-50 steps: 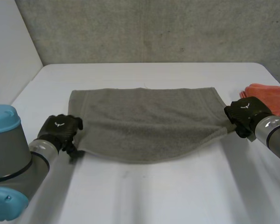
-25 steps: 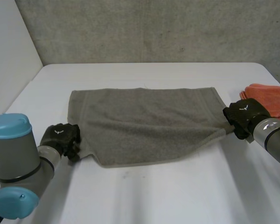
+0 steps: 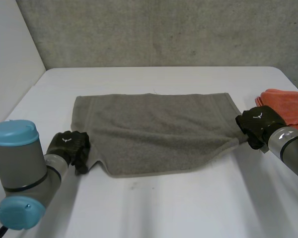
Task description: Fold the laundry.
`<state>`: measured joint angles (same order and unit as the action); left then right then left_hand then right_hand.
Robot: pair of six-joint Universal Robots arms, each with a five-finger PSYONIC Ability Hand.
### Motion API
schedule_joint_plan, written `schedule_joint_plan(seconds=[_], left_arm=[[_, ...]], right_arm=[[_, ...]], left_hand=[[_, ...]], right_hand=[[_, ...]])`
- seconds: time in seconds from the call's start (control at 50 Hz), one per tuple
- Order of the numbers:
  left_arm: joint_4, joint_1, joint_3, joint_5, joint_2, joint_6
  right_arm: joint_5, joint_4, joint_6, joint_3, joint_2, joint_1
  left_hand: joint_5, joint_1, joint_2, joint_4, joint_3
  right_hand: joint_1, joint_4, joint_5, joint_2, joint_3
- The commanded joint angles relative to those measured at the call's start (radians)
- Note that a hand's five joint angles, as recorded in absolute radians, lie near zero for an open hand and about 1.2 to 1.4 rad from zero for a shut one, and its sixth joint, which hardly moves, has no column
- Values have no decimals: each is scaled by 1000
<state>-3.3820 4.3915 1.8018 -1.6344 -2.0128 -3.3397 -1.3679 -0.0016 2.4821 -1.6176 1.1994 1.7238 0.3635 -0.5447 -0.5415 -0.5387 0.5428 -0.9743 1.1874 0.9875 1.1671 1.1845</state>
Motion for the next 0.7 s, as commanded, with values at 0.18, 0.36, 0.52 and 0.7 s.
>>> schedule_joint_plan(seconds=[0.18,0.36,0.52,0.7], left_arm=[[-2,-3,-119,-4,-106,-46],[7,6,-127,-10,-54,-109],[122,26,-16,-2,267,-306],[421,80,148,-2,466,-742]], right_arm=[[0,-3,0,-2,0,-3],[-5,14,-8,19,28,-9],[1,247,-69,83,216,-12],[4,679,-331,120,287,-81]], left_hand=[[804,-797,-801,-803,799],[858,-852,-855,-858,853],[858,-852,-855,-858,853],[858,-852,-855,-858,853]], right_hand=[[-422,209,234,229,212],[-422,209,234,229,212],[-422,209,234,229,212],[-422,209,234,229,212]])
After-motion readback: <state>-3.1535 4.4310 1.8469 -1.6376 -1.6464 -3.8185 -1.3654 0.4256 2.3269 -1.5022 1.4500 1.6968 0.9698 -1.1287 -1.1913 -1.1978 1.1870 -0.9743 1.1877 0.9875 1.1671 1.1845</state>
